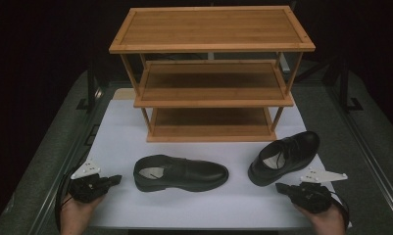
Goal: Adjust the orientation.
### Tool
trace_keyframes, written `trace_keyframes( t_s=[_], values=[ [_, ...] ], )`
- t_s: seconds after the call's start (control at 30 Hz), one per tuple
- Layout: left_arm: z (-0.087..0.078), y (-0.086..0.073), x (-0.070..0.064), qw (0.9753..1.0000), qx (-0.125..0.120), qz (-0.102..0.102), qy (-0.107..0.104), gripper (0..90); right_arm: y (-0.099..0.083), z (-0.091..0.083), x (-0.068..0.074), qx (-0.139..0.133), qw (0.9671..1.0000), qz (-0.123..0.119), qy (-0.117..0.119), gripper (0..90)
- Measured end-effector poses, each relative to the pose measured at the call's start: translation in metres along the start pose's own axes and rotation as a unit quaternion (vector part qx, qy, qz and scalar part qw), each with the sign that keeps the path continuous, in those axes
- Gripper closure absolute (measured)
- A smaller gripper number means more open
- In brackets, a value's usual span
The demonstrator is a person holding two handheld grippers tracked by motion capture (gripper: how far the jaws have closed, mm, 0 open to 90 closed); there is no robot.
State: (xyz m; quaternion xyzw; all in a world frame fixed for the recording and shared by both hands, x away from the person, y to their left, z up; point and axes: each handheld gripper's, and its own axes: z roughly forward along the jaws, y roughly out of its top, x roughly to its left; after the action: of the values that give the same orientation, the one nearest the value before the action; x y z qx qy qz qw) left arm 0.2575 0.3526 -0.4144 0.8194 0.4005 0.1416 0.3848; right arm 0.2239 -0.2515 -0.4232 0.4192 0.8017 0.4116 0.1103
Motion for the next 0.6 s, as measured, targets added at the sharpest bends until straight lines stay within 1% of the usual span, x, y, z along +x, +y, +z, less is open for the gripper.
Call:
trace_keyframes(
  t_s=[0.07, 0.13, 0.27, 0.33, 0.43, 0.53, 0.6],
  values=[
    [0.001, 0.003, 0.001, 1.0000, 0.000, 0.004, 0.003, 90.0, 0.006, 0.004, 0.006, 0.001, 0.9998, -0.008, 0.016, 89.7],
    [0.004, 0.009, 0.003, 0.9999, -0.001, 0.011, 0.005, 90.0, 0.013, 0.010, 0.013, -0.001, 0.9994, -0.016, 0.031, 89.7],
    [0.013, 0.018, 0.005, 0.9998, -0.001, 0.021, 0.003, 90.0, 0.025, 0.022, 0.025, 0.002, 0.9980, -0.033, 0.054, 89.7],
    [0.018, 0.023, 0.007, 0.9998, -0.002, 0.022, -0.001, 90.0, 0.032, 0.029, 0.031, 0.003, 0.9968, -0.041, 0.068, 89.7],
    [0.026, 0.030, 0.009, 0.9996, -0.005, 0.024, -0.009, 90.0, 0.041, 0.039, 0.039, 0.000, 0.9951, -0.052, 0.084, 89.7],
    [0.035, 0.037, 0.010, 0.9995, -0.007, 0.025, -0.020, 90.0, 0.049, 0.049, 0.047, 0.000, 0.9934, -0.061, 0.097, 89.7],
    [0.041, 0.040, 0.011, 0.9993, -0.008, 0.025, -0.025, 90.0, 0.055, 0.059, 0.054, 0.001, 0.9917, -0.073, 0.106, 89.8]
  ],
)
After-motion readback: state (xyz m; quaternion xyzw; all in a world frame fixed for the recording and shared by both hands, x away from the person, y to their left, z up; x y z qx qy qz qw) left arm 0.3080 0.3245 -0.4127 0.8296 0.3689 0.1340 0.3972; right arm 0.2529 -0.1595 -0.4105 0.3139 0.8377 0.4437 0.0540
